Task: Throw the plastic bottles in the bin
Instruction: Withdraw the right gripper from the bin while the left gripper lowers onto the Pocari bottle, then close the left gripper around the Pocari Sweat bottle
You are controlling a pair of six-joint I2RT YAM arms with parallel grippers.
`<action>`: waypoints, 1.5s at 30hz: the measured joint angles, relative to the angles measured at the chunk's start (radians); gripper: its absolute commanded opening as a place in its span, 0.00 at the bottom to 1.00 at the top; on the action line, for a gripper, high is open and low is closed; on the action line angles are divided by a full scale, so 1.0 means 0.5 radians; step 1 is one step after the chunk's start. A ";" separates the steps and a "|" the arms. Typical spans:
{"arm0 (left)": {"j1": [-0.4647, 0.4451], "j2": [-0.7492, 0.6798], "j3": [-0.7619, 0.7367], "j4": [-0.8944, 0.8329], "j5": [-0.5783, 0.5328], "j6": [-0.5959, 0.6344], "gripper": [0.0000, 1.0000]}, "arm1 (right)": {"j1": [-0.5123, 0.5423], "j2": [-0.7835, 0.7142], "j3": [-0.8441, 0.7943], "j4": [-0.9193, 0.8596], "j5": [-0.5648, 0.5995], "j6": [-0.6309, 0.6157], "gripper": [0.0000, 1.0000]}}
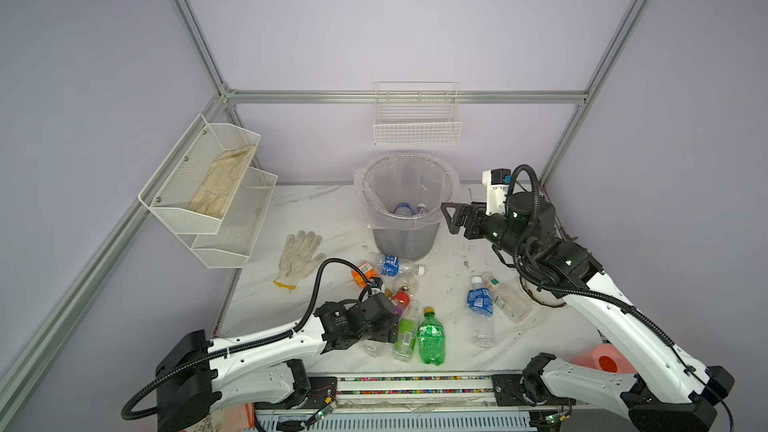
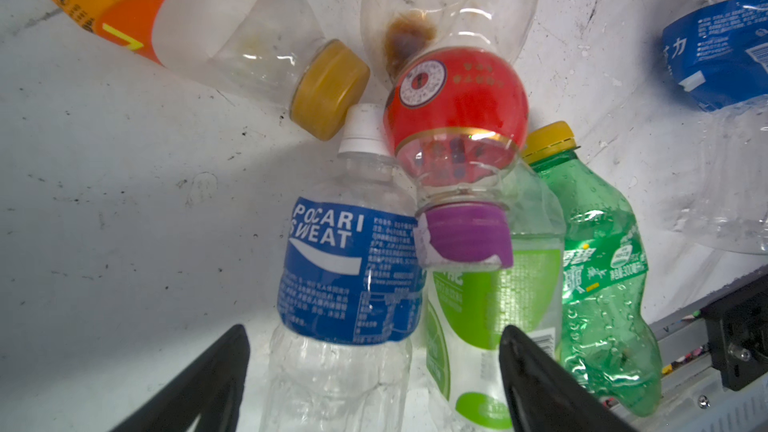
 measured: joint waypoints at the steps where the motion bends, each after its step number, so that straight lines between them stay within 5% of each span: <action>1: 0.000 0.014 -0.005 0.000 -0.001 -0.001 0.90 | 0.000 -0.004 -0.003 0.000 0.001 0.001 0.97; 19: 0.000 0.235 -0.032 0.013 -0.001 -0.003 0.78 | -0.001 -0.037 -0.069 0.026 0.005 0.017 0.97; 27: -0.002 0.276 -0.035 0.043 -0.012 -0.021 0.47 | -0.001 -0.039 -0.092 0.027 0.017 0.023 0.97; 45: -0.020 0.143 -0.032 -0.093 -0.068 -0.011 0.44 | -0.001 -0.076 -0.130 0.037 0.031 0.030 0.97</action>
